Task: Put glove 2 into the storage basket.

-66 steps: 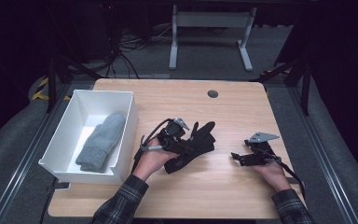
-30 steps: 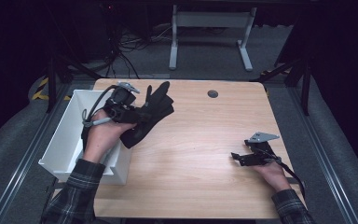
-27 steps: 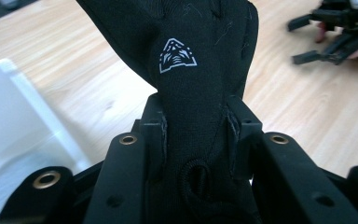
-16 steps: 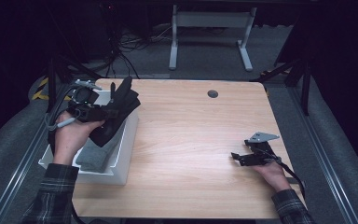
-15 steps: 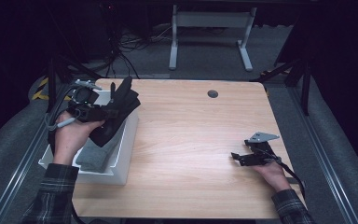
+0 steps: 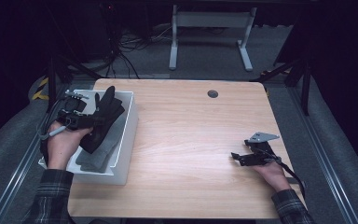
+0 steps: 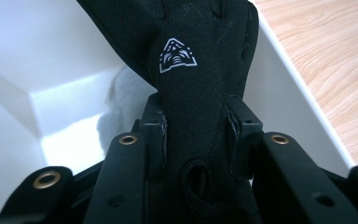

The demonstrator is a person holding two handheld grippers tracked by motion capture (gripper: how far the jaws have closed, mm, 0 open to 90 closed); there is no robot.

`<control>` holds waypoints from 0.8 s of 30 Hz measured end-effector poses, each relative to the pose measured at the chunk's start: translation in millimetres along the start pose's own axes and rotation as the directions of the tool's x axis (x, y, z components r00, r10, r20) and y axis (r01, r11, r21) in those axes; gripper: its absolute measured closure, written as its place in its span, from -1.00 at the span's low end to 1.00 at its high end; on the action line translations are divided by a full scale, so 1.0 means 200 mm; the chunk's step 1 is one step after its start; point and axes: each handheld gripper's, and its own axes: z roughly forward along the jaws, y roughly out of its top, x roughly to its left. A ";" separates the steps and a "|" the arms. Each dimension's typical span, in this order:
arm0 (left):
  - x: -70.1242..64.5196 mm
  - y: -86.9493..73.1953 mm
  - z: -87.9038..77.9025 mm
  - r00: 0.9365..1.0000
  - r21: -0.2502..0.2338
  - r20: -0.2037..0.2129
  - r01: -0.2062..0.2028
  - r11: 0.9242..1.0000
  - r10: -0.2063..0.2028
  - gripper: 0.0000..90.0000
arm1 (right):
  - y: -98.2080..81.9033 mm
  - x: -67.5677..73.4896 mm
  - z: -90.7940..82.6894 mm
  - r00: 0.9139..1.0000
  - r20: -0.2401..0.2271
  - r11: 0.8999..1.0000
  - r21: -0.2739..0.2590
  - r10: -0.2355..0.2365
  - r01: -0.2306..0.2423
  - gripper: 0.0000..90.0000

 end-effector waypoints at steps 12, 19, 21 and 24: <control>0.05 -0.10 0.17 0.999 0.072 0.002 0.036 0.997 -0.036 0.29 | 0.00 0.00 0.00 1.000 0.000 1.000 -0.001 -0.001 0.001 -0.65; 0.06 -0.10 0.19 0.998 0.054 -0.055 0.039 0.998 -0.036 -0.18 | 0.00 0.00 0.00 1.000 0.000 1.000 -0.001 -0.001 0.001 -0.65; 0.06 -0.10 0.17 0.997 0.030 -0.072 0.028 0.999 -0.026 -0.39 | 0.00 0.00 0.00 1.000 0.000 1.000 -0.001 -0.001 0.001 -0.65; 0.05 -0.08 0.12 0.997 -0.003 -0.078 0.011 1.000 -0.011 -0.48 | 0.00 0.00 0.00 1.000 0.001 1.000 -0.001 -0.001 0.001 -0.65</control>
